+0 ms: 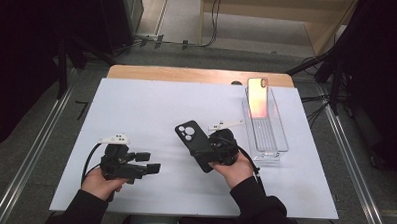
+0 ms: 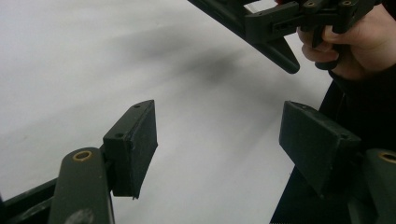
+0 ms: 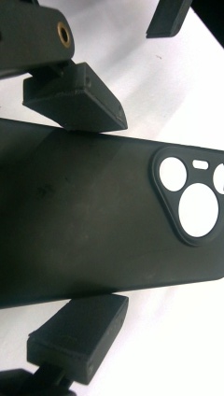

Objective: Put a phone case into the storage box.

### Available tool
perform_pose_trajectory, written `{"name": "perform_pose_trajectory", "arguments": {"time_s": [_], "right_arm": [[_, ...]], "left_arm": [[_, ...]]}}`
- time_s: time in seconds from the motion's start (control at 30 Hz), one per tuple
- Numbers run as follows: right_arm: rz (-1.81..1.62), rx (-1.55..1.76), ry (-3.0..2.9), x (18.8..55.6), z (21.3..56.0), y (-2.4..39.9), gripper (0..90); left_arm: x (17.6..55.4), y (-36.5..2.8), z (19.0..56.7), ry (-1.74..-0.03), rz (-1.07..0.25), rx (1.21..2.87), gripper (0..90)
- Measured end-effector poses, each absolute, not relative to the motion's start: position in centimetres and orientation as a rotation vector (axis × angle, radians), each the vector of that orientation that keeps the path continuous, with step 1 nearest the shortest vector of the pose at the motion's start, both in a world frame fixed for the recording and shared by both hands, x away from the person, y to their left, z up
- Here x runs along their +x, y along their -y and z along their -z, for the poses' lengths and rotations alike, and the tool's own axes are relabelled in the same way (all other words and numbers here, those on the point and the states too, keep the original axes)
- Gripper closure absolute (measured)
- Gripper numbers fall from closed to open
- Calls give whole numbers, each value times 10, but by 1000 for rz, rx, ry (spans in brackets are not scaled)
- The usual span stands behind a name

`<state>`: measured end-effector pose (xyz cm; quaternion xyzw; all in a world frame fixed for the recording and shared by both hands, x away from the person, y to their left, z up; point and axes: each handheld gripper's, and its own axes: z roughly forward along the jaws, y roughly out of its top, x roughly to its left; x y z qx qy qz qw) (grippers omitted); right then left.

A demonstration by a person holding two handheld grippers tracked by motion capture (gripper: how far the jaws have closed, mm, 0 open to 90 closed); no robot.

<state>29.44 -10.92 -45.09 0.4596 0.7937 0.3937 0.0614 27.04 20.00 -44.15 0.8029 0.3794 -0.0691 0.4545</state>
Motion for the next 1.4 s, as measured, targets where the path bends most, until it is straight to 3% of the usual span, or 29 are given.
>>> {"name": "perform_pose_trajectory", "arguments": {"time_s": [0.73,1.4], "right_arm": [[-1279,1467,-2298,281,452,132,130],[-1318,1493,-2275,278,459,123,129]], "left_arm": [[304,-165,426,-1026,238,1973,282],[333,-136,420,-1177,156,1944,284]]}}
